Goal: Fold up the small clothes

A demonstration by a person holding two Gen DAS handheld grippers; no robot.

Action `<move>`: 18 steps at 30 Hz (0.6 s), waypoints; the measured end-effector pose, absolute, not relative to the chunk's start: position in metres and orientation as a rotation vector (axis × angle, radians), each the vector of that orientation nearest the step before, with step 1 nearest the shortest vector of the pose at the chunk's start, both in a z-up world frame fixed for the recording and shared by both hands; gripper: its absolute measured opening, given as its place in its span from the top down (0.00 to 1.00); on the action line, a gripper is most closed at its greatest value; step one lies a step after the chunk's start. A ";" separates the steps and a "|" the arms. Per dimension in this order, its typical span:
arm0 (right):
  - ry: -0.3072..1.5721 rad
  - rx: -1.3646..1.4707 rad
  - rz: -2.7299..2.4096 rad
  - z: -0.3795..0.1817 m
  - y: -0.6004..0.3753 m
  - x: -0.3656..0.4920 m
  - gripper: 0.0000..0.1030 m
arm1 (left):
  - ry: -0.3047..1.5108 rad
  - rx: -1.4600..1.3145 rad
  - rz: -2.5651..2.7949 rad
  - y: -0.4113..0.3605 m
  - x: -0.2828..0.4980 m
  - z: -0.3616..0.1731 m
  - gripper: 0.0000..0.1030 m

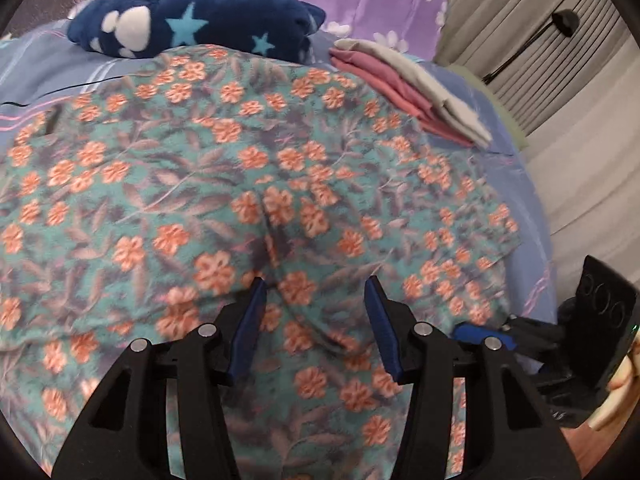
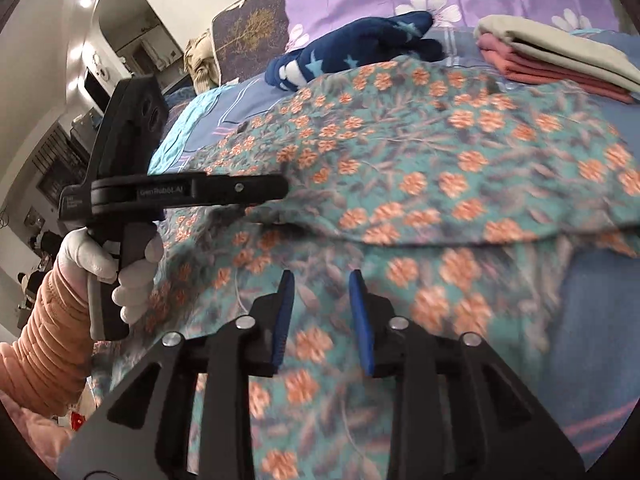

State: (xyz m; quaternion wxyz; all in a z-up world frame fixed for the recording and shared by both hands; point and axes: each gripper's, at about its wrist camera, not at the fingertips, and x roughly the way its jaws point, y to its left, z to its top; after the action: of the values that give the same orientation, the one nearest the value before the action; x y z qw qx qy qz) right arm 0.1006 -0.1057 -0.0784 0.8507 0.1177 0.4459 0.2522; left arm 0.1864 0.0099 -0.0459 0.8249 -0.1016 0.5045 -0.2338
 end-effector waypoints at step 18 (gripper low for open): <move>0.952 0.360 0.518 -0.097 -0.126 0.098 0.73 | 0.817 -0.042 -0.512 -0.019 0.192 0.052 0.98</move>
State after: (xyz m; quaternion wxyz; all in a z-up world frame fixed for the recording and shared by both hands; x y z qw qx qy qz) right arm 0.0981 -0.1255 -0.0967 0.8414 0.1705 0.4504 0.2452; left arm 0.1917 -0.0192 0.0516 0.8858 -0.0203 0.3928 -0.2462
